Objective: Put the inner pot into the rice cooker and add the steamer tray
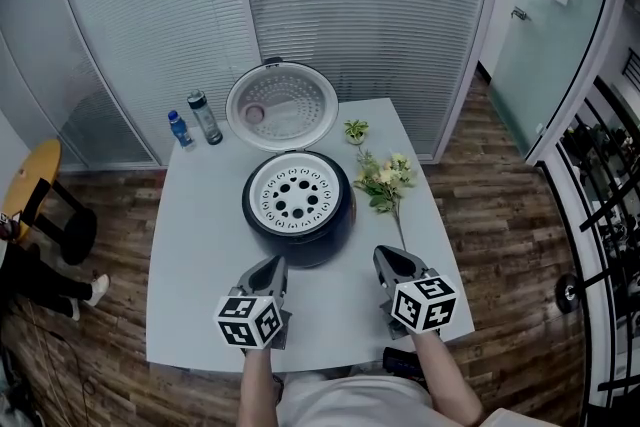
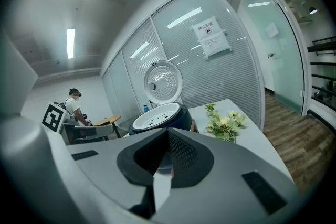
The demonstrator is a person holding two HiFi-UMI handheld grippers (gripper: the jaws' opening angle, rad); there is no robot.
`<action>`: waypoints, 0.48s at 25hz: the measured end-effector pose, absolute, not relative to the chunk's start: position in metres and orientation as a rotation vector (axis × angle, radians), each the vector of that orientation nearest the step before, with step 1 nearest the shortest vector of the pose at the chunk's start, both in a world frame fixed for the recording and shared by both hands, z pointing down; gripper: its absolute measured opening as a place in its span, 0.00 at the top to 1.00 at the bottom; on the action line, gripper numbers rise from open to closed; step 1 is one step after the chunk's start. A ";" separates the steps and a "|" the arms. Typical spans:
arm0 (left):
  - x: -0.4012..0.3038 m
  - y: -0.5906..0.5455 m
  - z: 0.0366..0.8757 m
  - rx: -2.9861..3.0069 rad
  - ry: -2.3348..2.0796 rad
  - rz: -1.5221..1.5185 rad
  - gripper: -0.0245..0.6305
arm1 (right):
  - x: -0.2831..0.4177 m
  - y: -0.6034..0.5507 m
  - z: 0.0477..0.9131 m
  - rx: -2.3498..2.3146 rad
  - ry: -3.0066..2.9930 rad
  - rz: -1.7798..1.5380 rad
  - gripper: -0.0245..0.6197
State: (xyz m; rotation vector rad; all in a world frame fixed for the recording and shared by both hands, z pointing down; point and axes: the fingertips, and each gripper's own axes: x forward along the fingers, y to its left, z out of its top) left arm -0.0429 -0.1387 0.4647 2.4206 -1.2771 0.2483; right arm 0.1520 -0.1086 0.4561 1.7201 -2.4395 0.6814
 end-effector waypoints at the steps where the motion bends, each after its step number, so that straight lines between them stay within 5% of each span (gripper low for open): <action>1: -0.044 -0.138 0.464 2.419 -1.279 0.246 0.95 | 0.152 -0.108 0.456 1.719 -2.441 0.681 0.94; 12: -0.043 -0.137 0.465 2.415 -1.282 0.236 0.95 | 0.155 -0.107 0.455 1.714 -2.451 0.681 0.94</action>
